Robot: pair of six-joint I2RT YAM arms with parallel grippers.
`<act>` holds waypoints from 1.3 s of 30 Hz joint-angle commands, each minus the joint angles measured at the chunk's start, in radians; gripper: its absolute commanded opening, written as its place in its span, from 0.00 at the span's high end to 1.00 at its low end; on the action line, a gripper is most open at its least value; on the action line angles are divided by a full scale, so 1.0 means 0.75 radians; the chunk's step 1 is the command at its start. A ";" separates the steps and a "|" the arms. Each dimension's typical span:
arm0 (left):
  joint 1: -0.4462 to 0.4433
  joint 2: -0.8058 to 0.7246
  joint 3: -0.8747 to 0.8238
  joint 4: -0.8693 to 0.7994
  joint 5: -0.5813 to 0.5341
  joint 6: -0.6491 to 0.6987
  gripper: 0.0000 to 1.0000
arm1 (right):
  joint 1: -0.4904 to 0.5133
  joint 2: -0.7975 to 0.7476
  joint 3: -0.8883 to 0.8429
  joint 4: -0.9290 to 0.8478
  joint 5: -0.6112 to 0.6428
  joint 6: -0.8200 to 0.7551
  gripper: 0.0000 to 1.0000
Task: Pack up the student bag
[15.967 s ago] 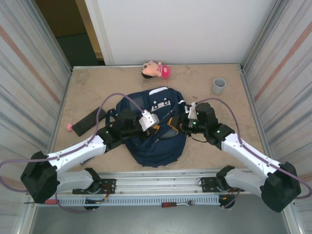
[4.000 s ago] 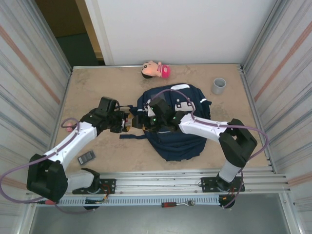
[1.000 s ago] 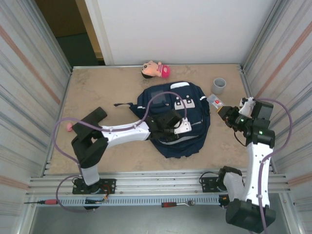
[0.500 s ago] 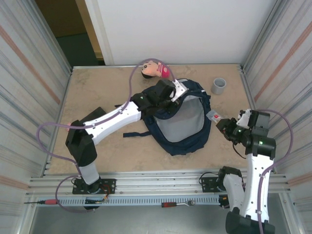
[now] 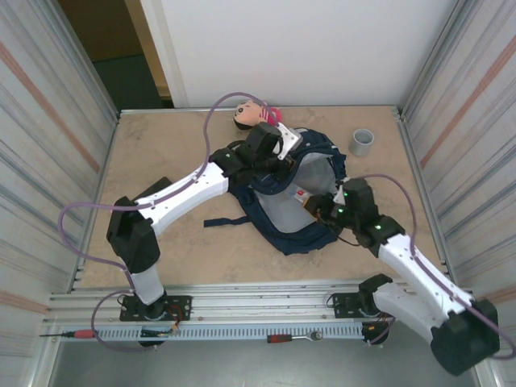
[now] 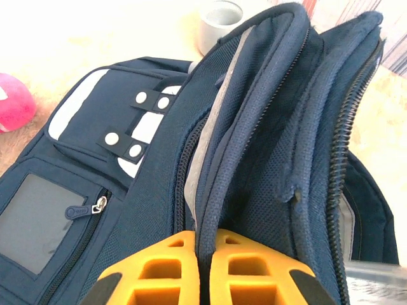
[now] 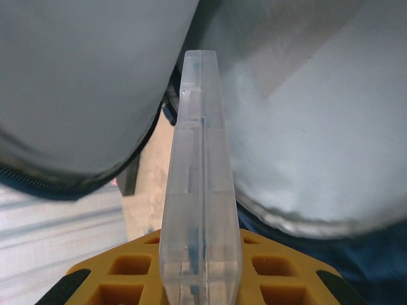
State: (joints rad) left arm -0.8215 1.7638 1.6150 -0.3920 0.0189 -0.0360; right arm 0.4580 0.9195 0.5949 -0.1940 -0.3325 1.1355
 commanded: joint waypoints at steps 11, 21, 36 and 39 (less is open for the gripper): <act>0.081 -0.132 0.043 0.225 0.173 -0.160 1.00 | 0.286 0.673 0.048 0.934 0.497 0.375 0.93; 0.109 -0.176 0.028 0.279 0.219 -0.218 1.00 | 0.351 1.064 0.198 1.167 0.518 0.504 0.86; 0.136 -0.213 -0.112 0.284 0.157 -0.208 1.00 | 0.362 0.896 0.190 0.512 0.440 0.525 0.38; 0.141 -0.213 -0.132 0.266 0.151 -0.193 1.00 | 0.361 0.741 0.135 0.353 0.466 0.493 0.36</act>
State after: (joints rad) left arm -0.7319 1.6825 1.5124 -0.2893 0.1566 -0.1738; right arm 0.7223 1.5639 0.7284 0.2672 -0.0021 1.5433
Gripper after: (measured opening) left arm 0.063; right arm 0.634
